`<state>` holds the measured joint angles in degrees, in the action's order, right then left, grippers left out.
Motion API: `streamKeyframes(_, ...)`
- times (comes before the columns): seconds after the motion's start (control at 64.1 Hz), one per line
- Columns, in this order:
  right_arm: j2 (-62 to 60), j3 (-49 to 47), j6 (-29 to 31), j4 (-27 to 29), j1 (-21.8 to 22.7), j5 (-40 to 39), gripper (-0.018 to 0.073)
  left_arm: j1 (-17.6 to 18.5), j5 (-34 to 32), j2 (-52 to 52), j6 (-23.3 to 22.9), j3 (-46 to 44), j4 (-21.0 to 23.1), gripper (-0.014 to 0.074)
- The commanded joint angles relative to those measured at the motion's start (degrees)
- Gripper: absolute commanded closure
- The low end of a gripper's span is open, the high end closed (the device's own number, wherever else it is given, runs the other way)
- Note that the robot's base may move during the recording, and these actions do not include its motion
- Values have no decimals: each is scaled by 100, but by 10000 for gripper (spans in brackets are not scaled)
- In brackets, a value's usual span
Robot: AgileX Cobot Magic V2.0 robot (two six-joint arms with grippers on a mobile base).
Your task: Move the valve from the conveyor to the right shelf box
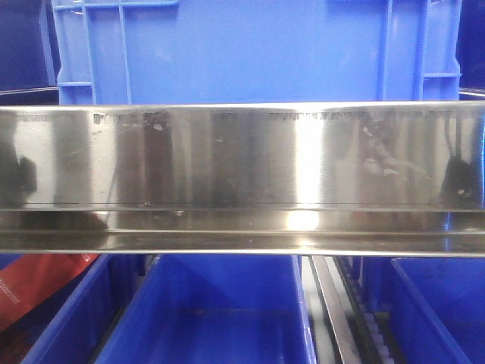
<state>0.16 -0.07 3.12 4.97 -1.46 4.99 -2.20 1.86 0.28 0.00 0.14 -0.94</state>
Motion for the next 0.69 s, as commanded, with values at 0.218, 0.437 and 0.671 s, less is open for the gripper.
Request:
streamKeyframes(0.218,-16,7,-3,-36,30,-85,722,-7,-119,-28,-35,-14,25,707)
streamKeyframes(0.437,-16,7,-3,-36,30,-85,722,-7,-119,-28,-35,-14,25,707)
streamKeyframes(0.671,-16,7,-3,-36,30,-85,722,-7,-119,-28,-35,-14,25,707)
